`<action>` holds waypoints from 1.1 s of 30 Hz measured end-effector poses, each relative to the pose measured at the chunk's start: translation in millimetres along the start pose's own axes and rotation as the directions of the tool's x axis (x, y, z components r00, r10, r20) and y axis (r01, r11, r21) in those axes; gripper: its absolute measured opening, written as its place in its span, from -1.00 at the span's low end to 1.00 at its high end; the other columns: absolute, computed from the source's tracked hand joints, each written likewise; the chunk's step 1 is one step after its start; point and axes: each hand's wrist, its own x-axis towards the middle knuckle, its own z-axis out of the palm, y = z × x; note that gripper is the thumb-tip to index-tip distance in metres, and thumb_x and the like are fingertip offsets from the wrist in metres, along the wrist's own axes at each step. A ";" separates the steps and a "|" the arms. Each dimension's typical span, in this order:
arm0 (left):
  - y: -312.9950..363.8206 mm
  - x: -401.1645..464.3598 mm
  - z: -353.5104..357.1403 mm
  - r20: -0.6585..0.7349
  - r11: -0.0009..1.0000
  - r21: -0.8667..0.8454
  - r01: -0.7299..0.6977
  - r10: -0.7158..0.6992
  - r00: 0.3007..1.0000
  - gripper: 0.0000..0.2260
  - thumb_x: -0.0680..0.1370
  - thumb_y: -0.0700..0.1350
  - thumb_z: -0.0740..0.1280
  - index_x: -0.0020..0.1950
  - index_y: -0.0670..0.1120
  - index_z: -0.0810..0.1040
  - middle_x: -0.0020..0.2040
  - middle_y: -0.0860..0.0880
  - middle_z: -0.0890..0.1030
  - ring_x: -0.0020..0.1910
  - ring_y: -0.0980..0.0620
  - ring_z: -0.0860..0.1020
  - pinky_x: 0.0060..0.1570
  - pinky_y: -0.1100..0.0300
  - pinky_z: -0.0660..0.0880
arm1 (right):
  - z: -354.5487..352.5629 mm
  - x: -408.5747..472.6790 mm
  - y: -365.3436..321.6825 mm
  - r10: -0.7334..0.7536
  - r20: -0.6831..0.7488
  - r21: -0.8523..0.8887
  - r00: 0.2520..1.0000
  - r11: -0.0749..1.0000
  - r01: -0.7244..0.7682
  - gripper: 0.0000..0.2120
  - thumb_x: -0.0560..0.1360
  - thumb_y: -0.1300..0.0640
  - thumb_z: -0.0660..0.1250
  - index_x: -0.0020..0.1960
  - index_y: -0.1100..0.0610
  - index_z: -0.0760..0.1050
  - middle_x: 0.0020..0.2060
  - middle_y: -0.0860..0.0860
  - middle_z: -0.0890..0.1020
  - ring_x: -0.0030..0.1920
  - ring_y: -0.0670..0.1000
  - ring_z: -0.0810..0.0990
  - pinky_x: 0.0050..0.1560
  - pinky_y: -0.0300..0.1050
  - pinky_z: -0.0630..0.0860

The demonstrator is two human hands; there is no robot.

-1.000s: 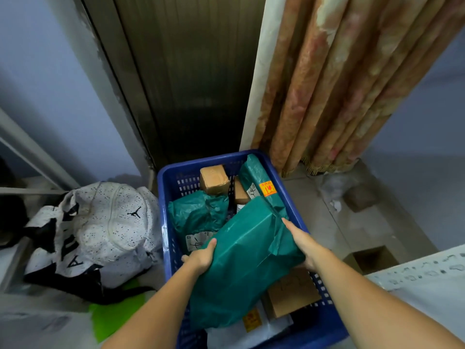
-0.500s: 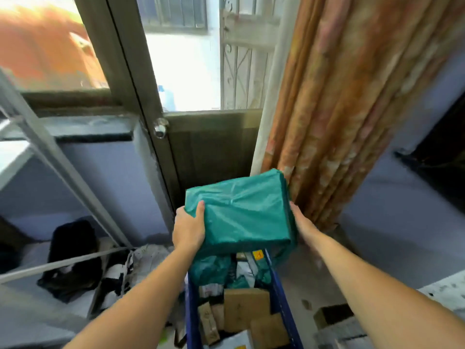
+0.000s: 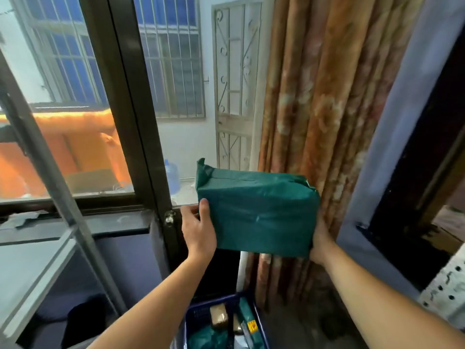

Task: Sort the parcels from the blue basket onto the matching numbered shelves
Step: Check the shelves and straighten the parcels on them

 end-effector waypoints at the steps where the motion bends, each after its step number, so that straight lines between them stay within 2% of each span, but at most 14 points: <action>1: 8.8 5.1 -1.0 0.009 0.993 -0.072 0.092 -0.092 0.996 -0.65 0.68 0.18 0.15 0.15 -0.10 0.41 -0.05 0.02 0.47 0.01 -0.01 0.42 -0.12 0.22 0.31 | -0.6 -5.4 -7.0 -0.059 -0.010 -0.016 0.998 0.998 0.059 -0.33 0.51 -0.46 0.10 0.19 0.05 0.63 0.08 0.11 0.72 0.08 0.14 0.69 0.12 0.11 0.61; 5: 20.1 36.0 -9.7 0.333 0.861 -0.301 0.410 -0.307 0.891 -0.30 0.45 0.52 0.22 0.35 0.04 0.52 0.24 -0.04 0.61 0.18 -0.07 0.58 0.20 -0.12 0.53 | -7.0 -22.6 -30.9 -0.291 0.022 -0.074 0.956 0.953 0.292 -0.32 0.48 -0.46 0.22 0.37 -0.01 0.55 0.23 0.09 0.66 0.24 0.16 0.63 0.37 0.30 0.45; 9: 24.8 48.7 -22.6 0.509 0.892 -0.094 0.443 -0.339 0.791 -0.15 0.35 0.54 0.28 0.43 -0.02 0.41 0.27 -0.11 0.56 0.21 -0.19 0.57 0.29 -0.28 0.47 | 11.3 -64.0 -49.1 -0.498 -0.014 -0.183 0.867 0.854 0.487 -0.37 0.36 -0.36 0.42 0.31 -0.05 0.48 0.16 -0.11 0.64 0.20 0.02 0.63 0.21 0.06 0.56; 11: 18.2 58.1 -27.0 0.567 0.862 -0.070 0.502 -0.380 0.731 -0.04 0.24 0.58 0.33 0.45 0.00 0.38 0.30 -0.15 0.56 0.21 -0.25 0.58 0.19 -0.34 0.52 | 22.5 -82.6 -51.3 -0.553 -0.042 -0.283 0.832 0.806 0.520 -0.08 0.22 -0.37 0.55 0.43 0.00 0.35 0.23 -0.20 0.56 0.24 -0.03 0.60 0.26 0.07 0.54; 13: 11.8 65.8 -28.5 0.602 0.770 -0.158 0.618 -0.421 0.678 -0.20 0.37 0.49 0.36 0.43 0.00 0.40 0.26 -0.16 0.58 0.14 -0.26 0.61 0.06 -0.34 0.58 | 32.1 -103.3 -49.0 -0.548 -0.038 -0.374 0.836 0.783 0.497 0.25 0.07 -0.37 0.65 0.60 -0.07 0.13 0.35 -0.19 0.49 0.34 0.01 0.54 0.35 0.20 0.48; 15: 8.8 69.2 -27.3 0.619 0.692 -0.247 0.679 -0.426 0.660 -0.50 0.59 0.28 0.28 0.37 -0.03 0.45 0.16 -0.14 0.62 0.04 -0.20 0.63 -0.09 -0.25 0.63 | 36.8 -122.3 -39.5 -0.572 0.012 -0.445 0.820 0.731 0.517 0.27 0.11 -0.19 0.72 0.62 -0.12 0.04 0.37 -0.13 0.51 0.31 -0.06 0.56 0.29 0.14 0.54; 17: 5.4 70.0 -22.7 0.628 0.688 -0.288 0.666 -0.389 0.674 -0.64 0.67 0.17 0.22 0.31 -0.05 0.51 0.17 -0.14 0.65 0.01 -0.17 0.64 -0.07 -0.19 0.62 | 45.0 -146.5 -26.2 -0.590 0.035 -0.450 0.807 0.712 0.540 0.29 0.16 -0.02 0.71 0.63 -0.14 -0.08 0.35 -0.23 0.45 0.25 -0.27 0.55 0.16 -0.15 0.59; 18: 4.9 69.7 -21.4 0.627 0.691 -0.304 0.656 -0.373 0.683 -0.68 0.68 0.13 0.23 0.25 -0.07 0.54 0.20 -0.16 0.65 0.02 -0.18 0.64 0.04 -0.22 0.60 | 51.9 -161.3 -19.1 -0.613 0.036 -0.435 0.789 0.701 0.565 0.28 0.18 -0.07 0.68 0.63 -0.13 -0.10 0.36 -0.27 0.41 0.26 -0.32 0.52 0.15 -0.23 0.56; 21: 10.9 66.8 -22.2 0.646 0.674 -0.338 0.656 -0.341 0.683 -0.78 0.66 0.03 0.31 0.10 -0.11 0.57 0.24 -0.20 0.64 0.07 -0.19 0.64 0.25 -0.25 0.52 | 65.6 -208.6 -3.0 -0.567 -0.063 -0.319 0.821 0.791 0.522 0.00 0.36 -0.47 0.34 0.62 0.01 0.13 0.45 -0.08 0.46 0.43 -0.10 0.44 0.45 0.07 0.37; 23: 19.8 58.6 -22.1 0.669 0.686 -0.325 0.651 -0.320 0.671 -0.75 0.65 0.04 0.31 0.17 -0.12 0.59 0.21 -0.18 0.66 0.12 -0.20 0.65 0.21 -0.25 0.55 | 61.4 -237.4 2.7 -0.446 -0.102 -0.175 0.889 0.888 0.426 -0.20 0.51 -0.43 0.02 0.56 0.06 0.28 0.41 0.00 0.53 0.43 -0.01 0.47 0.45 0.10 0.34; 24: 24.7 51.5 -20.7 0.681 0.705 -0.315 0.636 -0.299 0.669 -0.73 0.64 0.05 0.31 0.22 -0.10 0.59 0.17 -0.18 0.68 0.13 -0.21 0.66 0.18 -0.25 0.57 | 58.0 -250.8 5.9 -0.385 -0.108 -0.134 0.916 0.919 0.370 -0.25 0.53 -0.39 0.00 0.53 0.07 0.34 0.38 0.04 0.55 0.41 0.02 0.50 0.41 0.06 0.38; 27: 50.5 19.4 -23.2 0.734 0.763 -0.303 0.571 -0.195 0.650 -0.79 0.67 0.00 0.28 0.17 -0.07 0.61 0.03 -0.15 0.71 -0.01 -0.17 0.68 0.07 -0.17 0.64 | 56.9 -289.4 16.6 -0.238 -0.075 -0.129 0.968 0.965 0.228 -0.30 0.46 -0.30 0.29 0.44 0.12 0.47 0.27 0.10 0.63 0.23 0.04 0.64 0.18 -0.10 0.57; 30: 73.7 -8.6 -24.9 0.755 0.864 -0.288 0.413 -0.061 0.653 -0.77 0.68 0.00 0.25 0.22 -0.06 0.60 0.02 -0.06 0.69 -0.04 -0.07 0.65 0.08 -0.04 0.61 | 59.4 -325.6 26.8 -0.174 -0.072 -0.125 0.982 0.979 0.164 -0.04 0.06 -0.30 0.65 0.35 0.09 0.53 0.14 0.08 0.70 0.06 0.02 0.72 -0.11 -0.16 0.64; 33: 56.8 -5.6 20.1 0.776 0.905 -0.308 0.294 0.060 0.628 -0.72 0.63 0.06 0.27 0.31 0.04 0.57 0.20 -0.05 0.66 0.15 -0.09 0.63 0.20 -0.05 0.56 | 54.9 -358.6 32.6 -0.159 -0.101 -0.206 0.982 0.969 0.136 -0.21 0.30 -0.32 0.47 0.43 0.00 0.43 0.18 -0.04 0.69 0.16 -0.04 0.68 0.07 -0.12 0.62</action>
